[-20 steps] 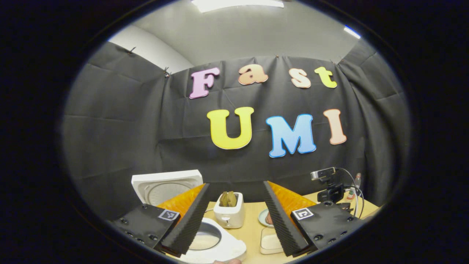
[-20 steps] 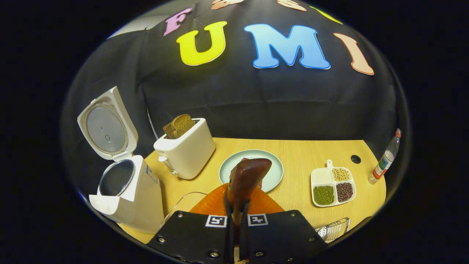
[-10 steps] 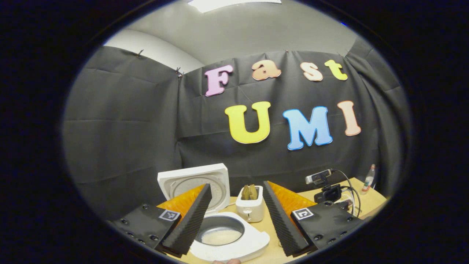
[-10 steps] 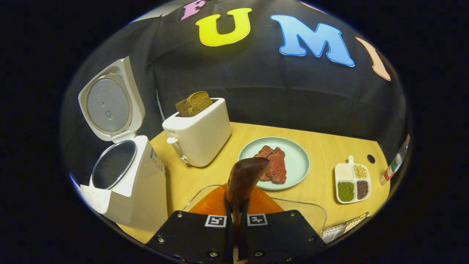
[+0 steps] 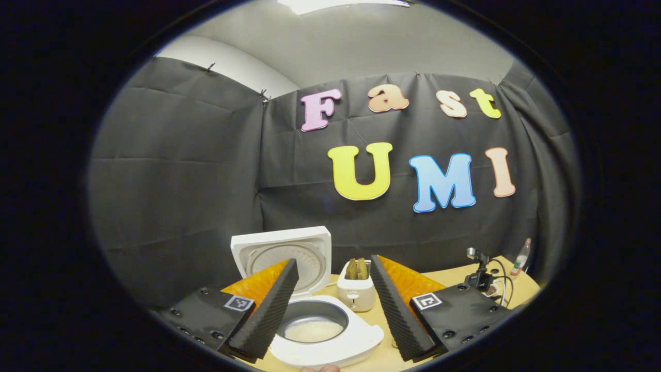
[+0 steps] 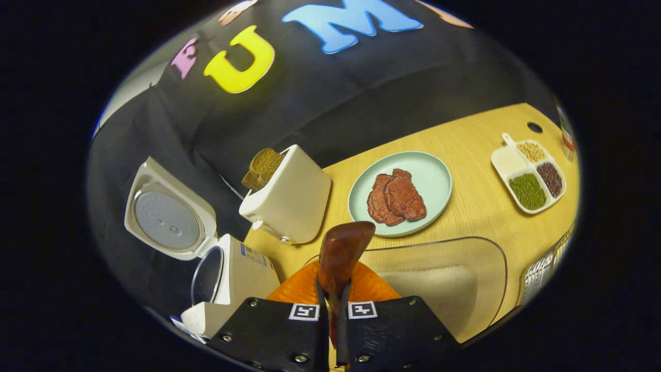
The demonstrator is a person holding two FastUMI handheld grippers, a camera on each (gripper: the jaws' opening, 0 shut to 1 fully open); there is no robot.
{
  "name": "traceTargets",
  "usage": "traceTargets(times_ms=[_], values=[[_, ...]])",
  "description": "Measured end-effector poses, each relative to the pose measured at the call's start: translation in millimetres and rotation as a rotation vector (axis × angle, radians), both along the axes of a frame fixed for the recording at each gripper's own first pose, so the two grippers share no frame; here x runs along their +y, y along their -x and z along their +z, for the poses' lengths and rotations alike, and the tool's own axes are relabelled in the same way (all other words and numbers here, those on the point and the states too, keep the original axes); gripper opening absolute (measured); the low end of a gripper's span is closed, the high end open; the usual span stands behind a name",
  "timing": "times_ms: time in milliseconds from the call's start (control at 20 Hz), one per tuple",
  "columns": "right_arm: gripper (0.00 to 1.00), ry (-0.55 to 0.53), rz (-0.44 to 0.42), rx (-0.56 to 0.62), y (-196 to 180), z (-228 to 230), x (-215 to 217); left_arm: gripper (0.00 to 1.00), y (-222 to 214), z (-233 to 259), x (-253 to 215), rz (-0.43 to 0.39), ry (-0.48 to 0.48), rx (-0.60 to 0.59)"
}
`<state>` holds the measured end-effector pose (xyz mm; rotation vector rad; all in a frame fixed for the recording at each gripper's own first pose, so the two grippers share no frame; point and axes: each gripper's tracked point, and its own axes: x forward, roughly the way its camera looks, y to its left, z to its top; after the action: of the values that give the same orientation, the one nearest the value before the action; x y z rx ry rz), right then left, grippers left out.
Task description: Close the left gripper, press the button to open the rice cooker; take a wooden spoon from the chopstick holder with the right hand, scoop a spoonful of rice and pour it into the rice cooker, then put the wooden spoon back into the chopstick holder.
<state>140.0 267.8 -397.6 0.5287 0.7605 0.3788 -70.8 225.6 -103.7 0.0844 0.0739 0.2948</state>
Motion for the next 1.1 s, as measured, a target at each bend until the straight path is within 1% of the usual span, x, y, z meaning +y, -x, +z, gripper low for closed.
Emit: traceTargets(times_ms=[150,250,350,650,850,950,1100], values=[[0.06,-0.157,-0.103,0.066,-2.6,-0.1,-17.7,0.99,0.4,-0.7,-5.6,-0.008,-0.009,0.009],[0.06,-0.276,-0.166,0.08,-8.1,9.3,-32.5,0.98,0.0,2.7,-10.6,-0.015,-0.02,0.007],[0.06,-0.35,-0.202,0.067,-13.9,26.2,-45.7,0.97,-2.3,6.5,-17.6,-0.027,-0.025,-0.001],[0.06,-0.559,-0.187,-0.017,-18.0,111.4,-56.9,0.96,-15.1,16.0,-43.6,-0.085,-0.018,-0.029],[0.06,-0.697,-0.198,-0.033,-15.3,151.2,-54.9,0.95,-14.9,23.3,-55.1,-0.109,-0.009,-0.054],[0.06,-0.715,-0.178,-0.044,-14.2,166.5,-52.4,0.94,-14.7,26.0,-57.1,-0.112,-0.006,-0.063],[0.06,-0.698,-0.141,-0.07,-15.4,181.7,-37.8,0.93,-11.4,24.6,-52.8,-0.104,-0.001,-0.063]])
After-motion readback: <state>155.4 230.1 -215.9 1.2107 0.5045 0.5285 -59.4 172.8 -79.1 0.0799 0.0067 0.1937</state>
